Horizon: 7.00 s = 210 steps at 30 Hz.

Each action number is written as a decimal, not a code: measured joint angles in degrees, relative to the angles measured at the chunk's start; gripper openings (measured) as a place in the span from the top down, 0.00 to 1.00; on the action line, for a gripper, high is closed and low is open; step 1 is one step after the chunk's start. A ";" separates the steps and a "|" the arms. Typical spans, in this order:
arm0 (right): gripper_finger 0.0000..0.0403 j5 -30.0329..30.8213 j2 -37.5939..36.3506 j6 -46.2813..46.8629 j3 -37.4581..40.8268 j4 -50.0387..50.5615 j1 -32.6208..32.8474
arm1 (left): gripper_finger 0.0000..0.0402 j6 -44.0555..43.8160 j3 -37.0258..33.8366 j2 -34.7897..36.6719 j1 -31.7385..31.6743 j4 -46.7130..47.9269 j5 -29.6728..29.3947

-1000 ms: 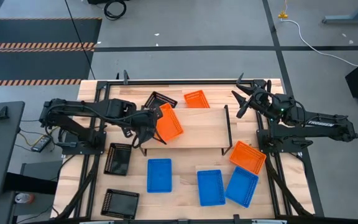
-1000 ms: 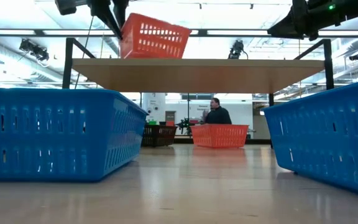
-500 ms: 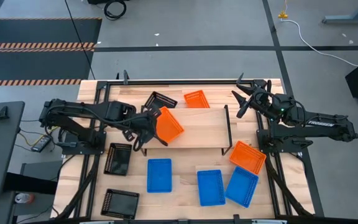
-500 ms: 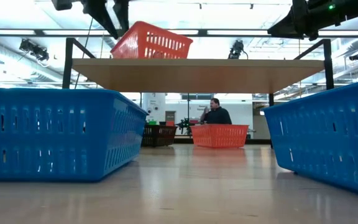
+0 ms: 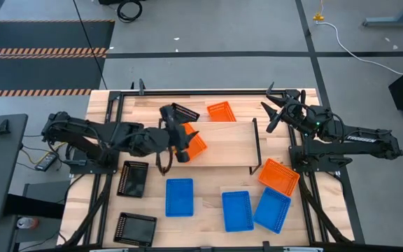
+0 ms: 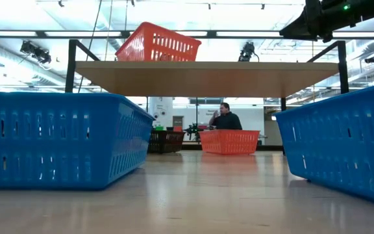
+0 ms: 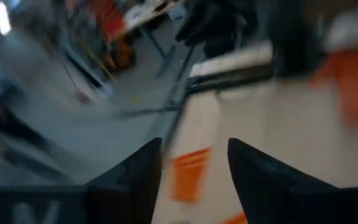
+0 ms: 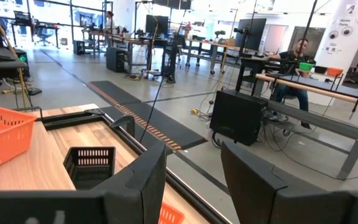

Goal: Stack baskets on shelf by color
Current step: Put the top left orange bin on the shelf, then put the left blue bin on the shelf

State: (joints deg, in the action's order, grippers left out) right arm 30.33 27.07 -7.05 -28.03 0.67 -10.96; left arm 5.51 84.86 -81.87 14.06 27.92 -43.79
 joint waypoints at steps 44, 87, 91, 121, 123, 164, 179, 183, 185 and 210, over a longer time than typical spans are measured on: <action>0.60 1.55 0.01 0.85 0.00 0.70 0.00 | 0.57 -41.67 -0.07 -9.01 -2.42 43.42 23.04; 0.60 1.55 0.01 0.90 0.00 0.74 0.00 | 0.57 -32.35 -0.07 -9.16 -10.27 30.33 24.89; 0.60 1.53 0.00 0.90 0.00 0.76 0.00 | 0.57 -33.46 -0.07 -9.16 -10.27 29.44 26.78; 0.60 -5.99 0.00 0.92 0.00 1.76 -0.02 | 0.57 -28.93 18.54 -6.66 3.31 44.48 24.38; 0.60 -8.68 0.02 0.92 0.00 1.20 0.00 | 0.57 -30.90 17.19 -6.89 6.56 44.20 24.32; 0.60 -7.72 0.72 4.98 0.02 1.73 0.46 | 0.50 -44.00 0.70 -29.65 23.15 18.41 35.00; 0.60 -7.28 0.72 3.78 0.02 1.99 0.33 | 0.74 -42.32 1.09 -35.79 23.24 20.39 33.21; 0.60 -7.28 0.72 3.85 0.02 2.01 0.33 | 0.96 -40.79 3.82 -34.84 22.86 22.67 32.63; 0.60 -7.28 0.72 3.85 0.02 2.01 0.33 | 0.97 -39.87 6.02 -34.53 22.63 23.42 31.89; 0.60 -7.28 0.68 3.89 0.02 2.03 0.33 | 0.98 -14.11 39.82 -34.38 6.84 41.67 13.37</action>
State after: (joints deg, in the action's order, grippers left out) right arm 23.05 27.75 -3.16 -28.01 2.70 -10.63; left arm -8.60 124.68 -116.25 20.90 69.59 -30.42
